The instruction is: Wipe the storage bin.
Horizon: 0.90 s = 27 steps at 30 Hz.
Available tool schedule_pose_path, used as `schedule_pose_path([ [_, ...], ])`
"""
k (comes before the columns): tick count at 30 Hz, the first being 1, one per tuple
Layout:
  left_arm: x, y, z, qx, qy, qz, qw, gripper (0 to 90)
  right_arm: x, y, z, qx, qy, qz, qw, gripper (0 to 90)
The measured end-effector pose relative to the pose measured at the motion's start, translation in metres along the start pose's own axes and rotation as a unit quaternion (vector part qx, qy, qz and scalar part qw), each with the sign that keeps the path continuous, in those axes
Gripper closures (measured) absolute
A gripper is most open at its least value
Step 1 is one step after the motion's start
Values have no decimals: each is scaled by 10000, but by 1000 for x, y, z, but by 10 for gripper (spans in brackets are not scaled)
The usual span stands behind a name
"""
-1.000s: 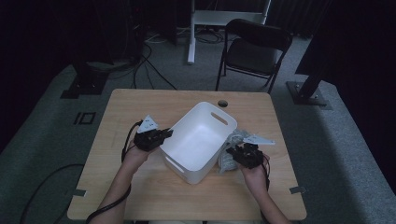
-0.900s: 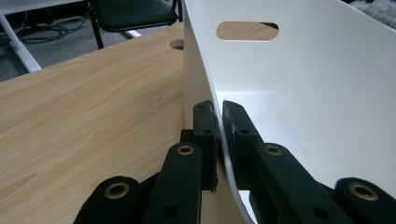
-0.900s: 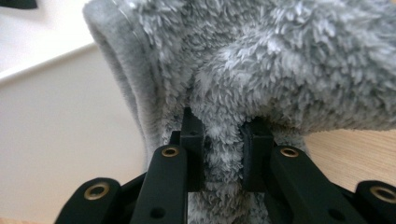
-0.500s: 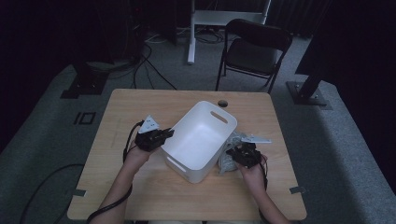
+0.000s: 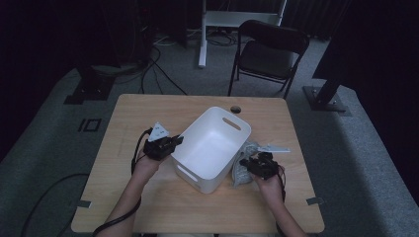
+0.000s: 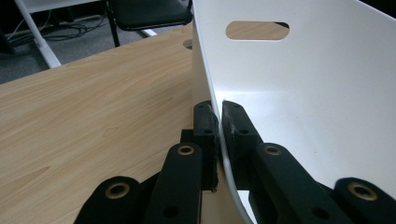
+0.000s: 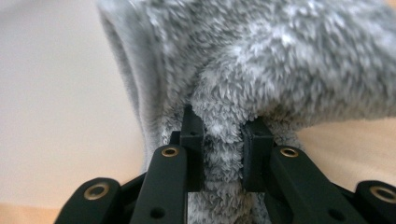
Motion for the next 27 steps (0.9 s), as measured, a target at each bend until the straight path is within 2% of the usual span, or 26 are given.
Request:
schedule_pose_path([
  [4,0,0,0,-27,-7,25,10000,851,-30,-20,-24,-222,522,-229,9981,751],
  [7,0,0,0,-16,-12,61,10000,851,-37,-31,-31,-436,653,-287,9965,751],
  [12,1,0,0,3,21,196,9998,847,-22,-36,-26,-653,499,-188,9964,751],
  [21,2,2,0,70,19,182,9998,845,-11,-31,-17,-639,346,25,9974,752],
  [27,2,3,0,55,26,190,9998,844,-5,-26,-12,-568,240,46,9981,753],
])
Point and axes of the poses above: each handheld gripper's, and its own axes: x roughly forward along the jaws, z roughly out of its underside, y roughly to its right, the point moved 6 cm from there along x, roughly forward along the jaws, and after that the axes turned 8 degrees about y, right-handed, at the moved point
